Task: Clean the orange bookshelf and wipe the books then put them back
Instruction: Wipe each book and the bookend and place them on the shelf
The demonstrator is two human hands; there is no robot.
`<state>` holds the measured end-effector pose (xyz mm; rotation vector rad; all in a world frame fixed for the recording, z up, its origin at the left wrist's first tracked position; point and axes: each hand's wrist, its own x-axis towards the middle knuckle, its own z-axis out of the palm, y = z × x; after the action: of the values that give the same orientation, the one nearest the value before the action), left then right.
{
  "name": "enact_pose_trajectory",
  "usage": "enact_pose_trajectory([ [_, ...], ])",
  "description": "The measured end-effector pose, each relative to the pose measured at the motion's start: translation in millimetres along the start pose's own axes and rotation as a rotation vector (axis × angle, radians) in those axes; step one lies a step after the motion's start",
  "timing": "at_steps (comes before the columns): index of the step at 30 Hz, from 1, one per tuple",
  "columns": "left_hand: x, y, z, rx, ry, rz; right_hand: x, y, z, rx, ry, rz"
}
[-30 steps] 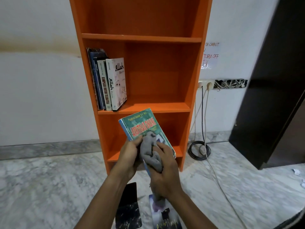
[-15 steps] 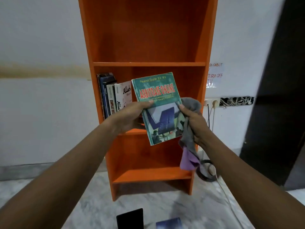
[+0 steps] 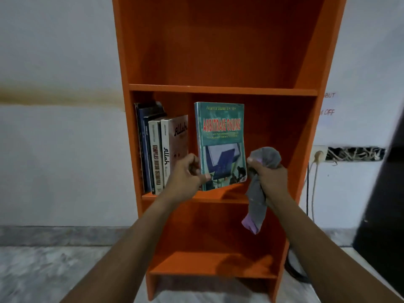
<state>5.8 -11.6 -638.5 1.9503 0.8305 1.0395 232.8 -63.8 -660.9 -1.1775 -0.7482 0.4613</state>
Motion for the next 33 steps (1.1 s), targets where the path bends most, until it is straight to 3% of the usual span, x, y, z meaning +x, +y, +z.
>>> enact_pose_trajectory([
  [5,12,-25,15,0.144,0.272,0.053,9,39,32,-0.118,-0.085,0.064],
  [9,18,-36,24,0.185,0.563,0.06,-1,47,80,-0.063,-0.199,0.124],
  [13,23,-56,27,0.206,0.719,0.061,-5,59,108,-0.057,-0.248,0.201],
  [18,18,-87,30,0.279,0.72,0.012,-4,78,130,-0.139,-0.271,0.14],
  [25,14,-101,18,0.306,0.701,-0.066,-12,88,141,-0.478,-0.283,-0.042],
  [33,7,-99,16,0.294,0.7,-0.036,-13,90,142,-0.517,-0.239,-0.042],
])
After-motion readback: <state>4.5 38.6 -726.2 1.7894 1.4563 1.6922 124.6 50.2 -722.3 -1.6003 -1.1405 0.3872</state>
